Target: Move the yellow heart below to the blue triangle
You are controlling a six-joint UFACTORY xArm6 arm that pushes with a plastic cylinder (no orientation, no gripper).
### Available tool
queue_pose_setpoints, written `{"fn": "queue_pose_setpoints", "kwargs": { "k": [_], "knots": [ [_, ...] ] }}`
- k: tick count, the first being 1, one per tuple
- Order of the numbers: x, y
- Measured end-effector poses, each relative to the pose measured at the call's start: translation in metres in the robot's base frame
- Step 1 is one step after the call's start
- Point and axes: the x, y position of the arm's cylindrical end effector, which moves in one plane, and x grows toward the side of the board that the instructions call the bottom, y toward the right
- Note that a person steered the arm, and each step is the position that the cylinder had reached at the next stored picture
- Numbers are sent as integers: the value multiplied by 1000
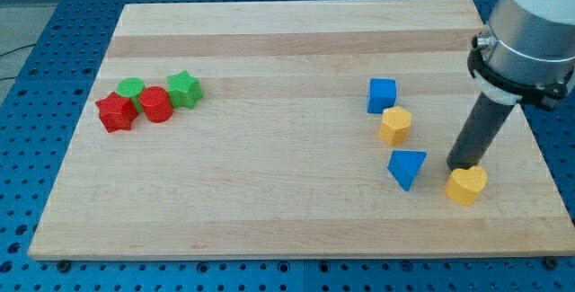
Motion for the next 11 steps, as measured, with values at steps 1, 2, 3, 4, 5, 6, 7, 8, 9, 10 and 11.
{"fn": "queue_pose_setpoints", "kwargs": {
  "k": [1,2,3,4,5,6,7,8,9,10,11],
  "knots": [
    [-1,-28],
    [-7,-33],
    [-20,11],
    [-33,28],
    [-16,34],
    [20,34],
    [48,32],
    [48,27],
    [46,-35],
    [62,-22],
    [65,-24]
  ]
}}
